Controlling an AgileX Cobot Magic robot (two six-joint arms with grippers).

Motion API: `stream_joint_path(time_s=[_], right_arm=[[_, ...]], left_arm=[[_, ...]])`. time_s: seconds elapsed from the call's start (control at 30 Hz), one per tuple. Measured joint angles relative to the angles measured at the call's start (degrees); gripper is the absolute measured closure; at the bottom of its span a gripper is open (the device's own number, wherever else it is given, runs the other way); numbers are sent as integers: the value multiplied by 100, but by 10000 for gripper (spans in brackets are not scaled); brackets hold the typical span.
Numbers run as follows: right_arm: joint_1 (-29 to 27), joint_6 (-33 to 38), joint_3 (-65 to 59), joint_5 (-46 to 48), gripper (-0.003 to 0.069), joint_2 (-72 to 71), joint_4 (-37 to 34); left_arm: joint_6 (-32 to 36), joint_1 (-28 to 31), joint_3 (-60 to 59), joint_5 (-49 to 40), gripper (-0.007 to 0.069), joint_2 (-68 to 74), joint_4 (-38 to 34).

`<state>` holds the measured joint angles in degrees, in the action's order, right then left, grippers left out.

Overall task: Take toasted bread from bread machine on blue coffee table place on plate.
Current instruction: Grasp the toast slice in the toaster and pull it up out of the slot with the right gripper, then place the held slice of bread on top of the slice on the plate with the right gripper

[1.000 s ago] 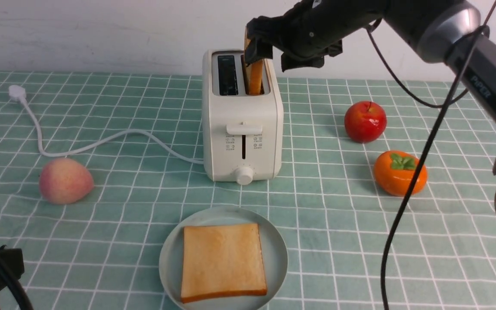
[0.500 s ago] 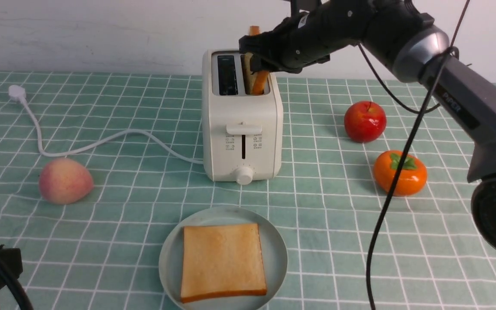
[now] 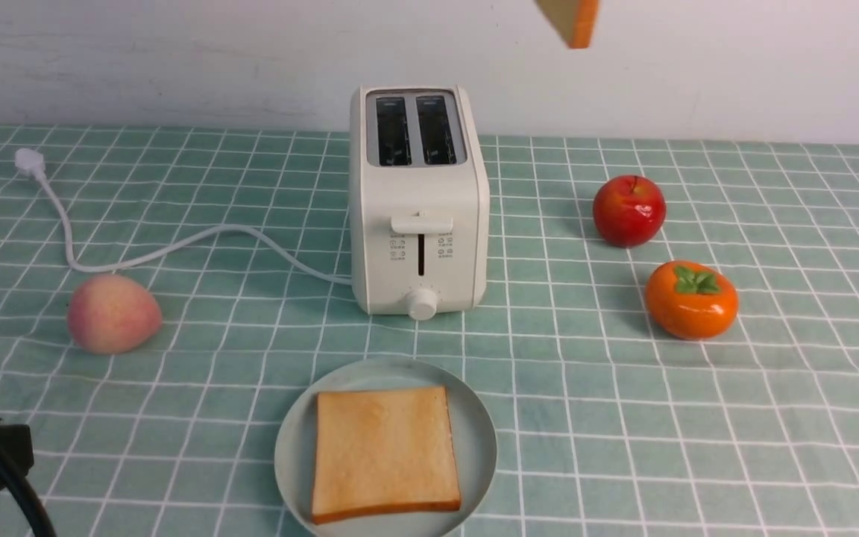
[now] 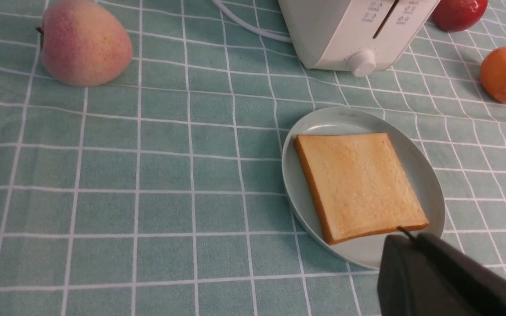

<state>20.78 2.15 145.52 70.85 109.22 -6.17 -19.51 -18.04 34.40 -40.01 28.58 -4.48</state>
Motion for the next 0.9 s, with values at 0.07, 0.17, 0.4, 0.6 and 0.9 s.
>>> stream_joint_path(time_s=[0.07,0.17,0.4,0.6,0.9], right_arm=[[-144,28,-142,144,552,-257,-80],[-288,64,-745,176,552,-557,-592],[-162,749,-3017,168,552,-741,-2491],[67,1820,-4600,84,552,-167,-4039],[87,1962,-4743,-107,552,614,-4761]], left_arm=[[-1,0,0,106,638,0,20],[-16,0,0,184,638,0,41],[-20,0,0,192,638,0,41],[-20,0,0,197,638,0,41],[-35,0,0,180,638,6,45]])
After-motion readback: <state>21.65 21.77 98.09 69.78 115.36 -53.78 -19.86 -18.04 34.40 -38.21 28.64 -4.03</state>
